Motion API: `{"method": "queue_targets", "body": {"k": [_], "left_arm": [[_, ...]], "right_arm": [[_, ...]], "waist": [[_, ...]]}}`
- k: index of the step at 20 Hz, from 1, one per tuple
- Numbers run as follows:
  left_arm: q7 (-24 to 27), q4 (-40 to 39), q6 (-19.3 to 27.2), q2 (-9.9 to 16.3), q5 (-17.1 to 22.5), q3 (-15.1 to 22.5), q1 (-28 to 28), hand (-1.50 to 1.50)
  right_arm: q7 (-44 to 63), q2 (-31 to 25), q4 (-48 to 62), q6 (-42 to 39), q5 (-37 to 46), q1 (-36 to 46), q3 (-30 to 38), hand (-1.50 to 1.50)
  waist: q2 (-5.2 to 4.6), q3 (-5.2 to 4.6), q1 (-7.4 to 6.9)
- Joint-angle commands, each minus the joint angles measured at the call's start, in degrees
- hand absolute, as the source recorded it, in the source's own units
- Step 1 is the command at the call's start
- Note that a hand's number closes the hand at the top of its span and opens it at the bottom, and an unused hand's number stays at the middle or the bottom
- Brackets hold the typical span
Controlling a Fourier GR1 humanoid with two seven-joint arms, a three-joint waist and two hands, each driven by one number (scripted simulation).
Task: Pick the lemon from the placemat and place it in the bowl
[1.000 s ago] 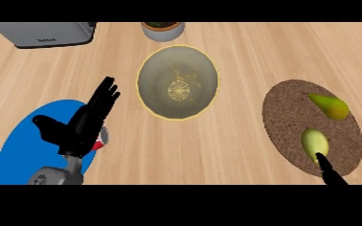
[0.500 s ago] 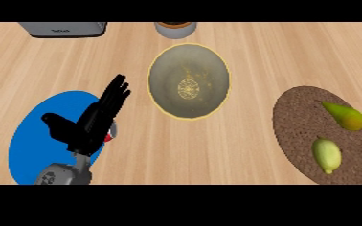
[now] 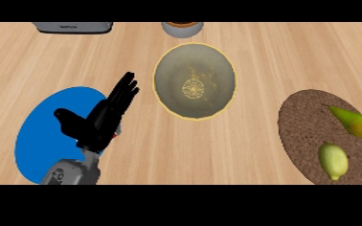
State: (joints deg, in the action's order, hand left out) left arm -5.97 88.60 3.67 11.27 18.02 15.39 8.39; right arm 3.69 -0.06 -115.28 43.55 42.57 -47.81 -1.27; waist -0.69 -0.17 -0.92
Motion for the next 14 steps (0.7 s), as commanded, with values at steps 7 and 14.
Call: {"method": "queue_targets", "body": {"k": [7, 14], "left_arm": [[-0.4, -1.4, -0.2, -1.8, -1.0, -1.4, 0.2, 0.00], [-3.3, -0.5, -1.4, -2.6, -2.9, -2.6, 2.5, 0.00]], "right_arm": [[26.6, -0.1, -0.9, -17.4, 14.1, 12.6, 2.0, -1.50], [31.1, 0.0, 4.0, -20.9, 18.3, 19.9, 1.1, -1.50]], "waist": [[0.54, 0.14, 0.82], [0.69, 0.17, 1.05]]}}
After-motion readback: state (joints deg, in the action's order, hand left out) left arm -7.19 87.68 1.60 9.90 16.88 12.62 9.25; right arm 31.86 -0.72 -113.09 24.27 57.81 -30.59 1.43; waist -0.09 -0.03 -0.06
